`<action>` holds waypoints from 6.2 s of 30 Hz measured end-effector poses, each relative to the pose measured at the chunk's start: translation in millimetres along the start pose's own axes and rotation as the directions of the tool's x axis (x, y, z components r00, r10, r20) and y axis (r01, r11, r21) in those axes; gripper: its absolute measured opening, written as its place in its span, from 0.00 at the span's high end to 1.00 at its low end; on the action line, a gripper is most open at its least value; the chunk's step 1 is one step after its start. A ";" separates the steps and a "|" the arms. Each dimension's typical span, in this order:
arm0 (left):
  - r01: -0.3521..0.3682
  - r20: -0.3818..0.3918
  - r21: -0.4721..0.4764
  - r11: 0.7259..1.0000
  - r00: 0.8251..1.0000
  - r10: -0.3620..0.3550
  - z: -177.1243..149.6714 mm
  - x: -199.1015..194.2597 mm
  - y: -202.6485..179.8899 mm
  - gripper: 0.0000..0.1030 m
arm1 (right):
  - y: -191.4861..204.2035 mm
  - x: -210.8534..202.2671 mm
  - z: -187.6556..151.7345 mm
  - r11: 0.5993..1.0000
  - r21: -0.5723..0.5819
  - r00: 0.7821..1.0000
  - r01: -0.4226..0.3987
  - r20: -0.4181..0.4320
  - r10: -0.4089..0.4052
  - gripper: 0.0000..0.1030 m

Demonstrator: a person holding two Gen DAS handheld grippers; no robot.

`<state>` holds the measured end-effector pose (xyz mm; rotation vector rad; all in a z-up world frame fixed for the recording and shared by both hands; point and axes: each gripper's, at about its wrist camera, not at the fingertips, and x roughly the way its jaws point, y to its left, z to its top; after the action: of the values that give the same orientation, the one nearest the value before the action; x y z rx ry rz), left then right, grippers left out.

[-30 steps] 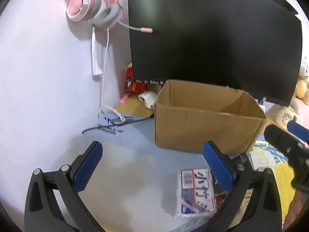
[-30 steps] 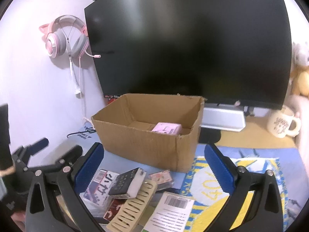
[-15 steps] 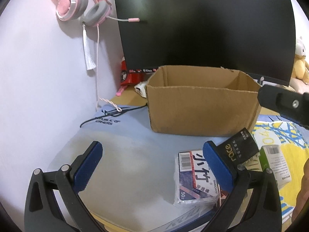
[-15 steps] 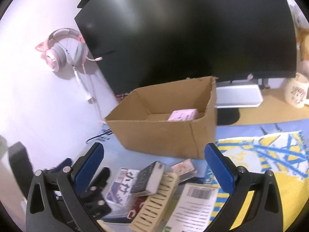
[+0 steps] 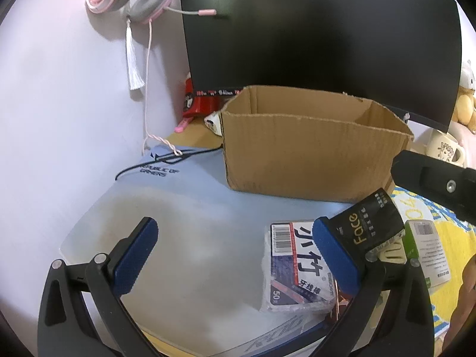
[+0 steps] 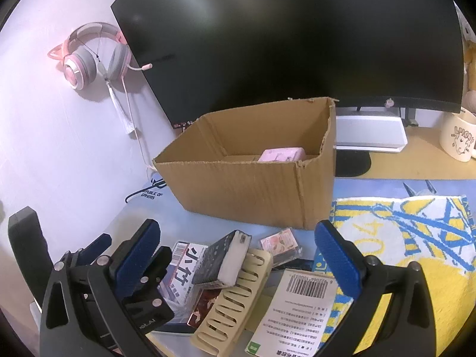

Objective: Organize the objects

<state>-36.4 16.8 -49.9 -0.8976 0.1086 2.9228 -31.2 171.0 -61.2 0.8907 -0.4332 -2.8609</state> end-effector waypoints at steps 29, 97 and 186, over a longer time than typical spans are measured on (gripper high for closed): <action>0.082 -0.119 -0.123 0.989 0.988 -0.097 -17.6 30.1 -1.2 0.00 | 6.7 27.1 -13.0 0.997 0.000 0.990 -0.072 -0.123 0.071 0.44; 0.033 -0.198 -0.027 0.999 0.979 -0.038 -31.3 43.6 -14.3 0.28 | 22.7 34.8 -28.2 1.000 -0.010 0.997 0.021 -0.075 -0.021 0.83; 0.150 0.164 0.019 0.989 0.975 -0.151 147.5 26.0 -13.0 0.45 | -16.8 13.1 121.9 0.976 -0.038 0.965 0.215 0.165 -0.206 0.83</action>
<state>-138.7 44.7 56.6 -0.6290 0.0370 2.8384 -111.8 213.2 22.5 0.7410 -0.2878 -3.1365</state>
